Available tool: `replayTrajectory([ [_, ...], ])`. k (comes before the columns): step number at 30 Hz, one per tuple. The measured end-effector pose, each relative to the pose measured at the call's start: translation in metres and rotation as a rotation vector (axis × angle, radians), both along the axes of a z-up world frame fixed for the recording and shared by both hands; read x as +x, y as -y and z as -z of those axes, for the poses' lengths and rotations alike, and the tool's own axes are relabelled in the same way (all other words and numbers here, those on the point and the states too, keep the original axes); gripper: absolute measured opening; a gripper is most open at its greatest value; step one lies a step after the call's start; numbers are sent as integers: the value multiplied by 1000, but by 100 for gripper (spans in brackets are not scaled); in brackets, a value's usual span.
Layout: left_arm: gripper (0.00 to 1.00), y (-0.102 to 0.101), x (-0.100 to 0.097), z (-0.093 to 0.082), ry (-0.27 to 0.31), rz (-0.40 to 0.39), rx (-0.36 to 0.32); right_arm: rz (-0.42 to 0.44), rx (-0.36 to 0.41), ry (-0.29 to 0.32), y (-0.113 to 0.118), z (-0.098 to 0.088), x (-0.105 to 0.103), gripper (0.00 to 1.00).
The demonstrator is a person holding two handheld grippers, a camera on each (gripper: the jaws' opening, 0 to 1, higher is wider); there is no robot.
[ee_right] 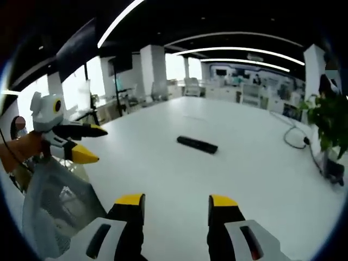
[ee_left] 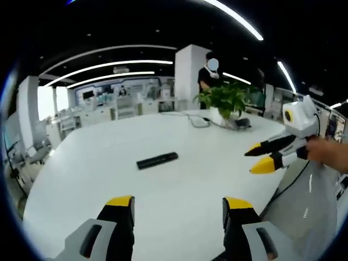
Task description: Press the specified remote control buttons in sequence, fully releasing each button before pressing the next.
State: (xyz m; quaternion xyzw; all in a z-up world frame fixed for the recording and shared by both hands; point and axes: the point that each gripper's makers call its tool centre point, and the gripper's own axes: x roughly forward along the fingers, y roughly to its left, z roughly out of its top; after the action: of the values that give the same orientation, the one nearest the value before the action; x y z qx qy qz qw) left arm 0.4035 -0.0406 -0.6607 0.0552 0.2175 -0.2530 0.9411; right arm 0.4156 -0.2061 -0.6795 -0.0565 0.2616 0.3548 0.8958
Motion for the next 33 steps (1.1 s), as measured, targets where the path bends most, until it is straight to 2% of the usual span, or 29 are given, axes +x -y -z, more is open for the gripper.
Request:
replayTrajectory([
  [3,67,5,-3,0,-4,-3,-16,4,2,9,-2,-2,-4,43],
  [9,66,15,-8,4,0,23,4,2,-13,11,-1,3,-9,43],
  [16,66,16,-10,8,15,32,43,-1,-14,14,-3,2,-18,43],
  [19,65,16,-12,11,33,41,81,-1,-19,21,-3,2,-19,43],
  [24,65,19,-15,15,29,59,100,-6,-20,19,-3,3,-24,43],
  [33,65,18,-15,18,18,48,90,5,-15,19,1,4,-24,43],
])
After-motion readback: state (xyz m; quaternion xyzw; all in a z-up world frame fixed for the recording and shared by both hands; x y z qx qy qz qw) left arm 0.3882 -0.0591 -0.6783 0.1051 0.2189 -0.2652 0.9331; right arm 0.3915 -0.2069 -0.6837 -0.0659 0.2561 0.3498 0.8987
